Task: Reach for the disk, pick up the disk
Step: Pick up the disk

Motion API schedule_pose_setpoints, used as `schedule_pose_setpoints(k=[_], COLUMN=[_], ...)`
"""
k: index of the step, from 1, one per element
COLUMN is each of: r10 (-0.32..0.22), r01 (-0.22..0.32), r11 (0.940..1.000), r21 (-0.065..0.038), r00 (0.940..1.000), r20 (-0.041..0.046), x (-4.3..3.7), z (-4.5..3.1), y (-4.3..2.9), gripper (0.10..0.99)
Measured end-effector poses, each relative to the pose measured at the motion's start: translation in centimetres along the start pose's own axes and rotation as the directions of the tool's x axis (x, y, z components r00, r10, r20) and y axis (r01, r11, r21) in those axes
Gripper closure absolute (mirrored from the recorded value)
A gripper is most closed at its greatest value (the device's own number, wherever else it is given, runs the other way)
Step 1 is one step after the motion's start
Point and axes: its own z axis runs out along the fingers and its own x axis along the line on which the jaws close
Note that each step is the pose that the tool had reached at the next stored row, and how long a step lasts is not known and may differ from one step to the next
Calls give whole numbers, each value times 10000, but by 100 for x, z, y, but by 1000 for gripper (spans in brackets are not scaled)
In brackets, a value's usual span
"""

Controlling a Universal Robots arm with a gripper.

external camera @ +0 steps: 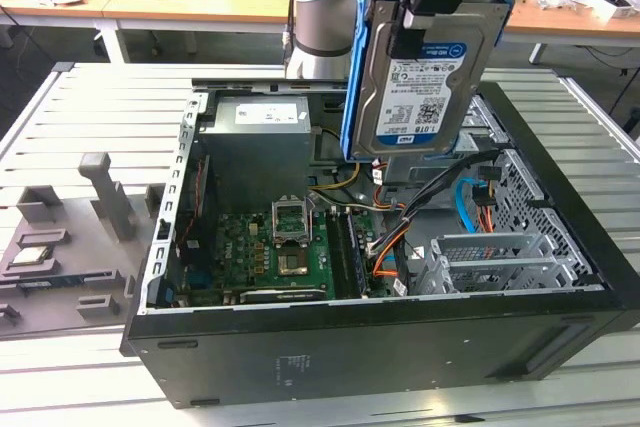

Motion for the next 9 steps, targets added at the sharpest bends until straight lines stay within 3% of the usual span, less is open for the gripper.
schedule_pose_setpoints(k=[9], r10=[0], r01=[0], r11=[10000], r21=[-1], r00=[10000], r20=[0], x=[123], z=[1], y=[8], gripper=[718])
